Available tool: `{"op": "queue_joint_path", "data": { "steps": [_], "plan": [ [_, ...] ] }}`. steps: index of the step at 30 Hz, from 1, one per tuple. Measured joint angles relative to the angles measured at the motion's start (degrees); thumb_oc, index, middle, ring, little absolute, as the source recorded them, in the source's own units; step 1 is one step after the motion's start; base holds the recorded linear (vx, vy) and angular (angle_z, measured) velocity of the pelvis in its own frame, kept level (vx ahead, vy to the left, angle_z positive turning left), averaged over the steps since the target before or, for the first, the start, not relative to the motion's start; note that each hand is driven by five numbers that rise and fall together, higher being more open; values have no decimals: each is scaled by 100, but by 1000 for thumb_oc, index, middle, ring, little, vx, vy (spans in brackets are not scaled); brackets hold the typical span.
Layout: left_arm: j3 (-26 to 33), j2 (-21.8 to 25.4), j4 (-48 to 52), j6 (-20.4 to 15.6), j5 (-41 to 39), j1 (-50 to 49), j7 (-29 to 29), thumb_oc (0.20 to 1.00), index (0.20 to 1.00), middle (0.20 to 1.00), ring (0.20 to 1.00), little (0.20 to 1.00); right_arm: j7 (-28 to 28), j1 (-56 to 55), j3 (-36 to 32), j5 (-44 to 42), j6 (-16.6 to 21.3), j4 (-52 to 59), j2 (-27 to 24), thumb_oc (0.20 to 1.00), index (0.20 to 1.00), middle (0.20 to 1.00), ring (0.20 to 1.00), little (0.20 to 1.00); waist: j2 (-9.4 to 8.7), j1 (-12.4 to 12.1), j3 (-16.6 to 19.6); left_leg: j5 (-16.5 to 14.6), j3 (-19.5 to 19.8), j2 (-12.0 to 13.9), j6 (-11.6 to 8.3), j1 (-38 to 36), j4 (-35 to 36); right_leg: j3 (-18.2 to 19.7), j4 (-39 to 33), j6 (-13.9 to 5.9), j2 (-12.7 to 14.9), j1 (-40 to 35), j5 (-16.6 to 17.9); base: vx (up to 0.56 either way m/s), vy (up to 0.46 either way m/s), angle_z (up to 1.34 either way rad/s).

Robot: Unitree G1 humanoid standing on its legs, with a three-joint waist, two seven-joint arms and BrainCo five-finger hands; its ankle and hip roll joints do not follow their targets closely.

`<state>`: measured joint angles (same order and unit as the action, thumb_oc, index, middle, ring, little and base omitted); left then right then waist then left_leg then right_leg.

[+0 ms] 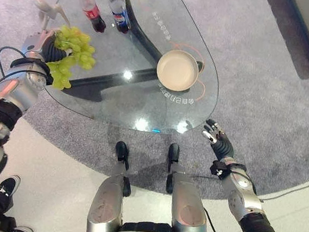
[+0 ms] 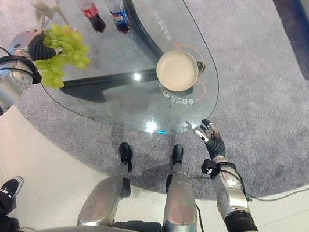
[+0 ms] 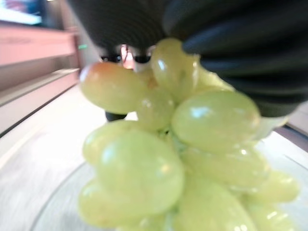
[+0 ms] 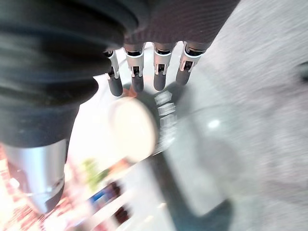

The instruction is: Pick up fruits into the plate

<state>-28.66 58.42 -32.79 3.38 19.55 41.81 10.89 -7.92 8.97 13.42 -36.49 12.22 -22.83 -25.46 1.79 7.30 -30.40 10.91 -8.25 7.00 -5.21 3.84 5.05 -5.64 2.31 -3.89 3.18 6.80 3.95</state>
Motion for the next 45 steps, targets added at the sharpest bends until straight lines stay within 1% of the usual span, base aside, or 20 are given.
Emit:
{"op": "queue_joint_path", "data": {
  "steps": [1, 2, 3, 7, 8, 10, 12, 13, 14, 15, 16, 18, 19, 22, 24, 25, 30, 32, 36, 45],
  "plan": [
    [20, 76, 119, -50, 103, -69, -40, 200, 200, 200, 200, 200, -73, 2, -46, 8, 2, 91, -43, 1000, 1000, 1000, 1000, 1000, 4, -17, 18, -14, 1, -1, 0, -36, 0, -4, -35, 0, 2, -58, 0, 140, 4, 4],
    [51, 257, 369, -233, 332, -168, -158, 200, 200, 200, 200, 200, -277, 29, -210, 110, -40, 260, -157, 1000, 1000, 1000, 1000, 1000, 8, -81, 78, -50, 8, -4, -7, -115, 0, -17, -81, -1, 4, -175, 6, 146, 5, 7],
    [60, 394, 571, -365, 522, -204, -295, 200, 200, 200, 200, 200, -443, 50, -282, 182, -120, 419, -312, 1000, 1000, 1000, 1000, 1000, -1, -106, 91, -58, 19, -8, -12, -212, 0, -47, -140, 0, 5, -302, 6, 184, 5, 11],
    [200, 782, 1135, -936, 1120, -319, -618, 200, 200, 200, 200, 200, -1077, 154, -602, 229, -531, 993, -934, 1000, 1000, 1000, 1000, 1000, -15, -222, 430, -137, 80, -12, -27, -402, 1, -146, -356, -1, 7, -645, 6, 147, 10, 11],
    [216, 833, 1252, -1061, 1220, -338, -692, 200, 200, 200, 200, 200, -1198, 207, -673, 228, -630, 1071, -1065, 1000, 1000, 1000, 1000, 1000, -16, -262, 547, -168, 79, -16, -39, -464, 1, -151, -416, -2, 6, -738, 5, 127, 2, 2],
    [220, 917, 1499, -1325, 1415, -447, -856, 200, 200, 200, 200, 200, -1445, 310, -696, 225, -863, 1199, -1283, 1000, 1000, 1000, 1000, 1000, -26, -322, 941, -237, 80, -19, -63, -556, 4, -172, -563, -2, 2, -905, 5, 119, -4, 5],
    [187, 1024, 1875, -1623, 1568, -485, -1102, 200, 200, 200, 200, 200, -1814, 441, -670, 217, -1288, 1360, -1636, 1000, 1000, 1000, 1000, 1000, -38, -365, 1172, -307, 107, -40, -80, -788, 5, -238, -733, -4, 11, -1248, 5, 85, -6, 13],
    [118, 1106, 2127, -1824, 1599, -483, -1229, 200, 200, 200, 200, 200, -1988, 563, -640, 200, -1545, 1357, -1720, 1000, 1000, 1000, 1000, 1000, -38, -376, 1399, -332, 143, -43, -85, -824, 5, -277, -755, -26, 11, -1312, -16, 66, -1, 15],
    [79, 1142, 2231, -1912, 1597, -469, -1286, 200, 200, 200, 200, 200, -2060, 629, -597, 150, -1676, 1360, -1758, 1000, 1000, 1000, 1000, 1000, -40, -397, 1500, -341, 155, -43, -89, -826, 7, -293, -756, -33, 13, -1325, -25, 50, 1, 11],
    [-27, 1196, 2458, -2083, 1593, -417, -1384, 200, 200, 200, 200, 200, -2226, 775, -468, 79, -1935, 1370, -1847, 1000, 1000, 1000, 1000, 1000, -41, -417, 1669, -346, 177, -46, -88, -835, 6, -302, -756, -39, 14, -1342, -30, 31, 11, 8],
    [-126, 1218, 2691, -2272, 1589, -340, -1464, 200, 200, 200, 200, 200, -2380, 945, -347, -22, -2174, 1370, -1867, 1000, 1000, 1000, 1000, 1000, -49, -427, 1739, -351, 208, -58, -80, -929, 6, -317, -756, -51, 18, -1440, -38, 42, 22, 9],
    [-308, 1214, 2907, -2487, 1517, -264, -1569, 200, 200, 200, 200, 200, -2619, 1040, -223, -176, -2452, 1386, -1857, 1000, 1000, 1000, 1000, 1000, -46, -450, 1875, -363, 252, -82, -75, -965, 12, -369, -757, -79, 42, -1515, -67, 41, 22, 17],
    [-442, 1179, 3107, -2662, 1374, -220, -1693, 200, 200, 200, 200, 200, -2859, 1067, -63, -304, -2728, 1398, -1843, 1000, 1000, 1000, 1000, 1000, -47, -443, 1997, -372, 310, -107, -62, -965, 19, -430, -758, -89, 63, -1548, -75, 14, 7, 20],
    [-643, 1070, 3418, -3014, 1183, -192, -1852, 200, 200, 200, 200, 200, -3165, 1072, 311, -475, -3111, 1426, -1796, 1000, 1000, 1000, 1000, 1000, -28, -549, 2129, -403, 329, -142, -68, -1020, 29, -452, -759, -120, 108, -1628, -103, 10, 16, 11],
    [-878, 850, 3516, -3242, 1159, 13, -2007, 200, 200, 200, 200, 200, -3297, 1103, 518, -588, -3345, 1452, -1677, 1000, 1000, 1000, 1000, 1000, -24, -594, 2272, -399, 365, -166, -55, -1003, 36, -489, -759, -105, 130, -1633, -116, -14, 20, 10],
    [-935, 835, 3667, -3330, 1079, 34, -2066, 200, 200, 200, 200, 200, -3366, 1105, 564, -699, -3435, 1515, -1595, 1000, 1000, 1000, 1000, 1000, -23, -603, 2325, -397, 377, -175, -51, -1003, 36, -498, -759, -107, 141, -1635, -120, -24, 24, 8],
    [-1102, 474, 4102, -3640, 689, 149, -2315, 200, 200, 200, 200, 200, -3537, 1121, 820, -1081, -3859, 1955, -1422, 1000, 1000, 1000, 1000, 1000, 56, -615, 2620, -383, 453, -239, -13, -933, 36, -601, -760, -120, 206, -1623, -129, -27, 21, 11],
    [-1210, 392, 4183, -3727, 626, 235, -2377, 200, 200, 200, 200, 200, -3625, 1141, 993, -1209, -3976, 2029, -1379, 1000, 1000, 1000, 1000, 1000, 59, -613, 2673, -373, 467, -239, 3, -923, 35, -614, -760, -127, 203, -1620, -124, -10, 4, 2],
    [-1223, 221, 4332, -3753, 422, 242, -2392, 200, 200, 200, 200, 200, -3725, 1142, 1285, -1437, -4227, 2324, -1343, 1000, 1000, 1000, 1000, 1000, 65, -605, 2678, -371, 480, -237, 6, -920, 34, -619, -760, -141, 198, -1617, -116, 0, 0, 0],
    [-1223, 132, 4399, -3730, 403, 243, -2431, 200, 200, 200, 200, 200, -3730, 1142, 1470, -1655, -4333, 2336, -1345, 1000, 1000, 1000, 1000, 1000, 66, -604, 2680, -347, 479, -243, 46, -923, 27, -613, -760, -140, 200, -1618, -112, 0, 0, 0]
  ]
}}
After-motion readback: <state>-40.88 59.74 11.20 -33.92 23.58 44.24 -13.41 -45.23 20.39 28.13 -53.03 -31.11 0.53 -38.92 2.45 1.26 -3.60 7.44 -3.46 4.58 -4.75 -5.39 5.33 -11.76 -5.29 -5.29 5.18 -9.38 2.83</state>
